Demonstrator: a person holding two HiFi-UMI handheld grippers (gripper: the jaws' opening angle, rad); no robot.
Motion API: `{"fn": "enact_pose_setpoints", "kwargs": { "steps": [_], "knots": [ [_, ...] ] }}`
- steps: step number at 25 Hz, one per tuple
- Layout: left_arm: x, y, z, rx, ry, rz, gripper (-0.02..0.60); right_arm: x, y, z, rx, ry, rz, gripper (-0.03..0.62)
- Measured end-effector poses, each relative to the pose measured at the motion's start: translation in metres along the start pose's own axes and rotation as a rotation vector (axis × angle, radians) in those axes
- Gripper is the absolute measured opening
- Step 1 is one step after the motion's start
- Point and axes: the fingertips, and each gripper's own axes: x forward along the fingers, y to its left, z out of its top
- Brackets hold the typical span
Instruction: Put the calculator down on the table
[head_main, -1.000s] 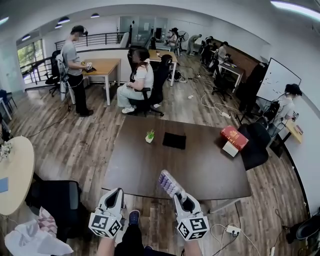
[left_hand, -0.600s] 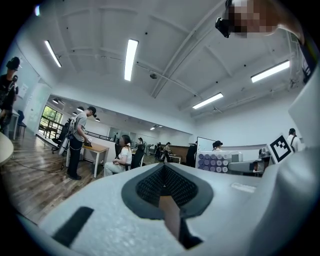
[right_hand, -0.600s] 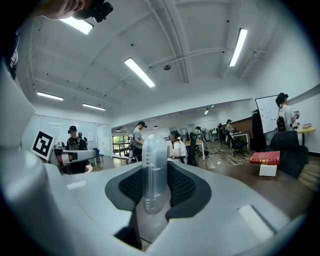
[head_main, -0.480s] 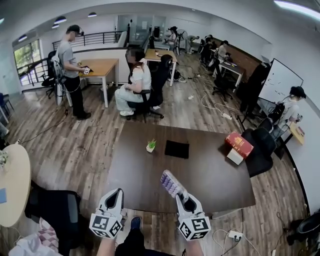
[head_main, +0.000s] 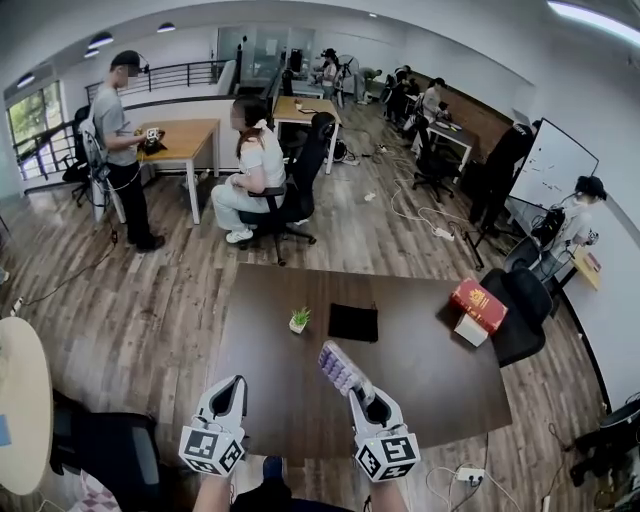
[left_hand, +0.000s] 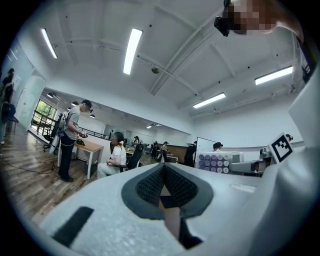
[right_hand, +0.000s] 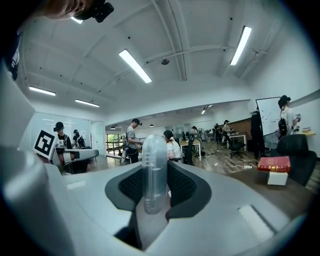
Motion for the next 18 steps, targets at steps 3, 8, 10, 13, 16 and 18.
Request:
{"fn": "enact_pose_setpoints", "kwargs": {
  "steps": [3,8,10,13,16,18],
  "knots": [
    [0.023,0.025,0.010,0.009,-0.007,-0.014,-0.005,0.029,-0.001,0.009,0.000,-0.010,-0.023,0.118],
    [0.050,0.064,0.020,0.013,-0.029,-0.020,-0.005,0.062,-0.007,0.015,-0.013,-0.026,-0.061,0.118],
    [0.061,0.075,0.023,0.023,-0.030,-0.021,-0.005,0.072,-0.012,0.016,-0.015,-0.032,-0.074,0.118],
    [0.078,0.089,0.023,0.036,-0.024,-0.019,-0.005,0.082,-0.025,0.016,-0.022,-0.032,-0.095,0.118],
    [0.093,0.095,0.021,0.032,-0.016,-0.018,-0.005,0.089,-0.038,0.014,-0.007,-0.032,-0.117,0.118],
    [0.103,0.095,0.019,0.036,-0.010,-0.022,-0.005,0.095,-0.046,0.013,-0.004,-0.030,-0.122,0.118]
  ]
}}
